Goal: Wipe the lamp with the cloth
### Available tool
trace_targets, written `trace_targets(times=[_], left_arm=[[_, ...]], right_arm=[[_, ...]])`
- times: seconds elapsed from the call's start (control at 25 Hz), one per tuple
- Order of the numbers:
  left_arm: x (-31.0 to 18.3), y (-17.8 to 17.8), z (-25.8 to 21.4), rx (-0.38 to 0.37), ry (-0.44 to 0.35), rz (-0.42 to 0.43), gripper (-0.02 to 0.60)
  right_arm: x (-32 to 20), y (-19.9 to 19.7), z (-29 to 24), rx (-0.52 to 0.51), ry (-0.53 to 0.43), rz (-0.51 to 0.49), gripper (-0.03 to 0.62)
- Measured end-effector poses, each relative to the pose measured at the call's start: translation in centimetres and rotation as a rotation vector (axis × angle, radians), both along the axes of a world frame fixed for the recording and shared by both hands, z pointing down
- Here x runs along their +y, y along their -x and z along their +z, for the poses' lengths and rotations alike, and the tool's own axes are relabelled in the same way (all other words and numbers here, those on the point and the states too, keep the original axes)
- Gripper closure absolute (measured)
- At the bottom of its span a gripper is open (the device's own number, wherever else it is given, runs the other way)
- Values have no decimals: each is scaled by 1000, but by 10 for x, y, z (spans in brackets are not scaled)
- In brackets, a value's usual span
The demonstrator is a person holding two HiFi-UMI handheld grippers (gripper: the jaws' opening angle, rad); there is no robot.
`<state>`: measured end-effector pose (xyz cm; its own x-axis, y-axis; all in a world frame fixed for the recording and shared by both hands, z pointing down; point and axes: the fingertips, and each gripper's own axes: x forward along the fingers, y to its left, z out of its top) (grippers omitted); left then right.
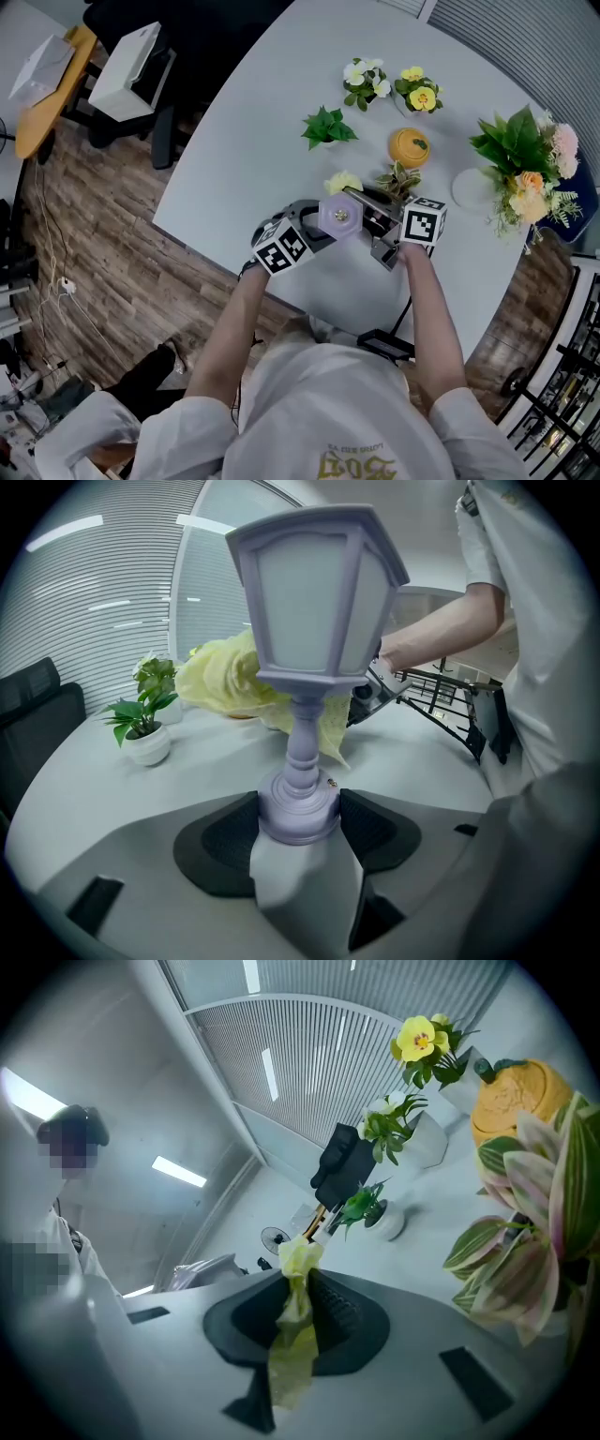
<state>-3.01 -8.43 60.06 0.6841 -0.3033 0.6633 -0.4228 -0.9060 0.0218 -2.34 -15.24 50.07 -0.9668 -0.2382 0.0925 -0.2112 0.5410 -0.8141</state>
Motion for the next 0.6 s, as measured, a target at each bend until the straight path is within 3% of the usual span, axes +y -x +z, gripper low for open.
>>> trace_targets(times=[0.6], left_arm=[[0, 0, 0, -1, 2, 0, 305]], right_arm=[[8, -20, -19, -3, -36, 37, 531]])
